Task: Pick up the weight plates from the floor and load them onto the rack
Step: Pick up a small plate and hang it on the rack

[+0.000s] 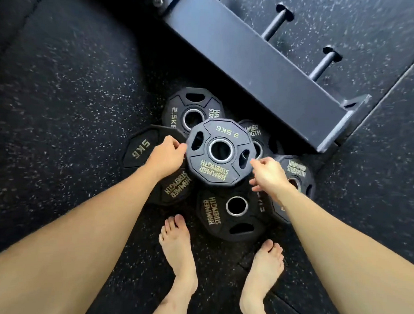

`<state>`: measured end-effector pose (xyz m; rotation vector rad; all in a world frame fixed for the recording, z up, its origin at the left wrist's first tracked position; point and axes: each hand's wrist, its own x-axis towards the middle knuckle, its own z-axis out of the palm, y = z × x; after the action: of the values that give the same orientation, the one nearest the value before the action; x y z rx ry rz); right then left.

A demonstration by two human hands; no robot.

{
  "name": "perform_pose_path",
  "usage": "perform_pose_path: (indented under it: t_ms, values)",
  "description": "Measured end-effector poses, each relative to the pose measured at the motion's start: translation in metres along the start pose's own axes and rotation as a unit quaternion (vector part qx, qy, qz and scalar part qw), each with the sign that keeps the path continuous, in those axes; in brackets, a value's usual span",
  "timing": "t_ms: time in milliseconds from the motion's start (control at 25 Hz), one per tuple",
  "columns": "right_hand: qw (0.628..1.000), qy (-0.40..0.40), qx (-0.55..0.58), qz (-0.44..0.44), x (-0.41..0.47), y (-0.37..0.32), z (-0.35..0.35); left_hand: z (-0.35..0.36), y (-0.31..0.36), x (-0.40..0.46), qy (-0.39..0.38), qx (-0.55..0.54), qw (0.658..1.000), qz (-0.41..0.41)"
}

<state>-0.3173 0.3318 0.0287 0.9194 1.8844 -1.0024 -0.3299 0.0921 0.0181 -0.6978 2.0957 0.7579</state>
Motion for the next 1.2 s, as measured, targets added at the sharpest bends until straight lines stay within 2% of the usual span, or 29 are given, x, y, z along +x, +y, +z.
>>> perform_pose_path:
  t_ms: [120,240,320,400,480,680,920,1080,1200]
  values:
    - [0.999,0.029,-0.04,0.008,0.032,0.0,0.019,0.024,0.006,0.035,-0.006,-0.041,0.999,-0.006]
    - [0.991,0.049,-0.121,0.001,0.054,0.008,0.032,0.037,0.01,0.051,0.022,-0.013,1.0,-0.003]
    - [0.986,0.055,-0.16,-0.008,0.051,0.009,0.032,0.034,0.012,0.051,0.011,-0.004,1.0,0.001]
    - [0.986,0.061,-0.152,-0.015,0.04,0.004,0.028,0.026,0.01,0.042,-0.018,-0.014,1.0,0.007]
    - [0.989,0.07,-0.122,-0.035,0.017,-0.003,0.019,0.018,0.0,0.015,-0.037,-0.071,0.997,-0.013]
    - [0.995,0.02,-0.029,-0.098,-0.089,-0.036,-0.029,-0.026,0.013,-0.104,0.003,-0.21,0.978,0.003]
    - [0.973,0.054,0.103,-0.199,-0.273,-0.08,-0.093,-0.124,0.08,-0.285,0.089,-0.302,0.947,0.069]
    - [0.951,0.077,0.157,-0.254,-0.399,-0.107,-0.134,-0.186,0.101,-0.406,0.103,-0.345,0.926,0.11]
    - [0.933,0.074,0.181,-0.301,-0.495,-0.124,-0.161,-0.227,0.105,-0.495,0.119,-0.399,0.899,0.137]
